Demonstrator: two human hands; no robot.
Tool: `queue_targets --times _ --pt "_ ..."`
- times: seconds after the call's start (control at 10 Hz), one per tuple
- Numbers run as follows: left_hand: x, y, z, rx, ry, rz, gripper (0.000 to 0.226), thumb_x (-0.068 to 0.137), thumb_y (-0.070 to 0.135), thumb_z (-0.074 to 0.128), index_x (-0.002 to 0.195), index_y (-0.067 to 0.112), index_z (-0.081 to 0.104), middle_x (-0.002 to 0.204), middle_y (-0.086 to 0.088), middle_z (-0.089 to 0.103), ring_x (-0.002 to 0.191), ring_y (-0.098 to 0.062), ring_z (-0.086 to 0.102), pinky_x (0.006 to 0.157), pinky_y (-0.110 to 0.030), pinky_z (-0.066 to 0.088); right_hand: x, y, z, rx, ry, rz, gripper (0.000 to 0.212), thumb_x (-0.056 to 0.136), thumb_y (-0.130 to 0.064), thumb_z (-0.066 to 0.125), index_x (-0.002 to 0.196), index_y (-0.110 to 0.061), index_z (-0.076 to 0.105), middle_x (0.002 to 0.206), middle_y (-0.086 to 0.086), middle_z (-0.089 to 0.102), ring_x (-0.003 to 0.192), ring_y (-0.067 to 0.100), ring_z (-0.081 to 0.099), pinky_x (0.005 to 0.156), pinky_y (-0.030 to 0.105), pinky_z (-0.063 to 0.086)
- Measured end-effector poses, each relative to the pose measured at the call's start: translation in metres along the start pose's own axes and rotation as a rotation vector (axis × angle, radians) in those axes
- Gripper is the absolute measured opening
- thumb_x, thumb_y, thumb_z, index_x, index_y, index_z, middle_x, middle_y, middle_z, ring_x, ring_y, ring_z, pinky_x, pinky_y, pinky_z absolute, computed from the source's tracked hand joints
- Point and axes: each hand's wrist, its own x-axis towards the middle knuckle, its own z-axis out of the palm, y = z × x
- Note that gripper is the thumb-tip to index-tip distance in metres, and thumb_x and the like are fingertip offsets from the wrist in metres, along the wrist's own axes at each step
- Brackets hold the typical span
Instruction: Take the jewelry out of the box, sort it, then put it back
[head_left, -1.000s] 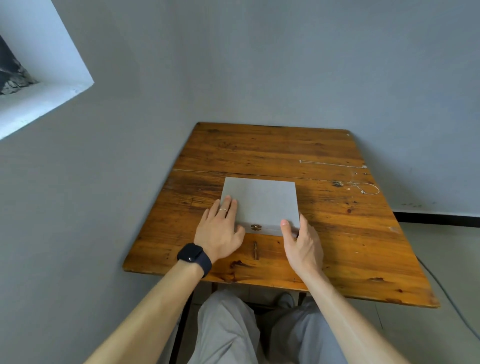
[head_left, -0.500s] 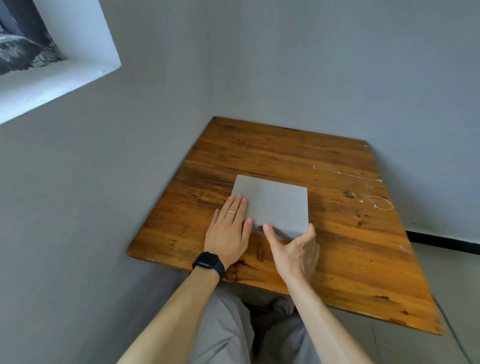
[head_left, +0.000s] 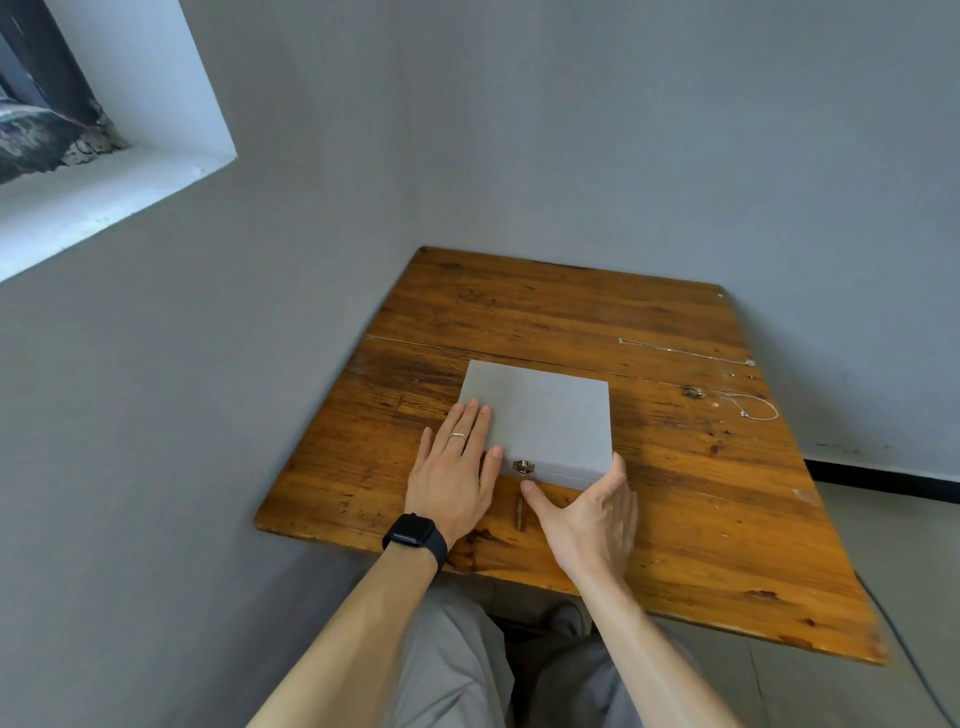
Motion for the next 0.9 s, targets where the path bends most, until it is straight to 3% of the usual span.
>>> queue_targets --times 0.2,0.3,0.5,0.7,0.8,0.9 --pt "0.009 -0.003 -0.007 0.056 -0.064 -0.005 0.063 0.102 0.053 0.010 0.159 0.026 0.015 0.166 0.008 0.013 0.153 -0.008 0.001 0.122 -0.047 0.008 0.004 -0.008 0.004 -0.082 0.034 0.002 0.117 0.063 -0.082 0.068 0.144 -0.012 0.019 0.143 0.015 0.049 0.135 0.032 0.045 0.116 0.048 0.031" --pt "0.012 -0.001 -0.011 0.096 -0.113 -0.010 0.060 0.104 0.052 0.012 0.160 0.028 0.009 0.167 0.009 0.008 0.153 -0.010 -0.002 0.122 -0.048 0.004 0.003 -0.007 0.000 -0.091 0.011 -0.018 0.111 0.069 -0.073 0.071 0.145 -0.012 0.017 0.145 0.015 0.047 0.137 0.031 0.044 0.119 0.048 0.029" --pt "-0.009 -0.007 -0.016 0.004 -0.062 -0.172 0.076 0.101 0.060 0.026 0.160 0.023 -0.006 0.168 0.003 -0.002 0.154 -0.017 0.005 0.122 -0.049 0.007 -0.001 -0.001 -0.013 -0.087 -0.100 -0.078 0.108 0.082 -0.062 0.066 0.153 -0.016 -0.002 0.157 0.011 0.035 0.146 0.025 0.034 0.123 0.041 0.018" --pt "-0.042 -0.035 -0.017 0.135 -0.268 -0.257 0.078 0.095 0.072 0.011 0.160 0.030 -0.002 0.167 0.005 -0.006 0.153 -0.015 -0.009 0.123 -0.050 -0.005 -0.003 0.013 -0.022 -0.189 -0.178 -0.129 0.106 0.091 -0.064 0.050 0.156 -0.009 -0.013 0.163 0.013 0.023 0.149 0.025 0.028 0.124 0.038 0.018" --pt "-0.051 -0.035 -0.019 0.142 -0.263 -0.248 0.075 0.095 0.071 0.007 0.159 0.033 -0.004 0.167 0.007 -0.008 0.153 -0.014 -0.011 0.122 -0.049 -0.008 -0.010 0.010 -0.030 -0.191 -0.256 -0.133 0.101 0.095 -0.061 0.047 0.156 -0.006 -0.012 0.166 0.012 0.014 0.152 0.024 0.019 0.124 0.036 0.011" --pt "-0.050 -0.032 -0.020 0.154 -0.254 -0.234 0.074 0.096 0.070 0.008 0.159 0.033 -0.003 0.167 0.007 -0.007 0.153 -0.015 -0.011 0.122 -0.049 -0.008 -0.001 -0.002 -0.058 0.013 -0.385 -0.024 0.092 0.095 -0.048 0.059 0.159 -0.016 0.001 0.165 0.007 0.020 0.150 0.024 0.025 0.118 0.038 0.027"
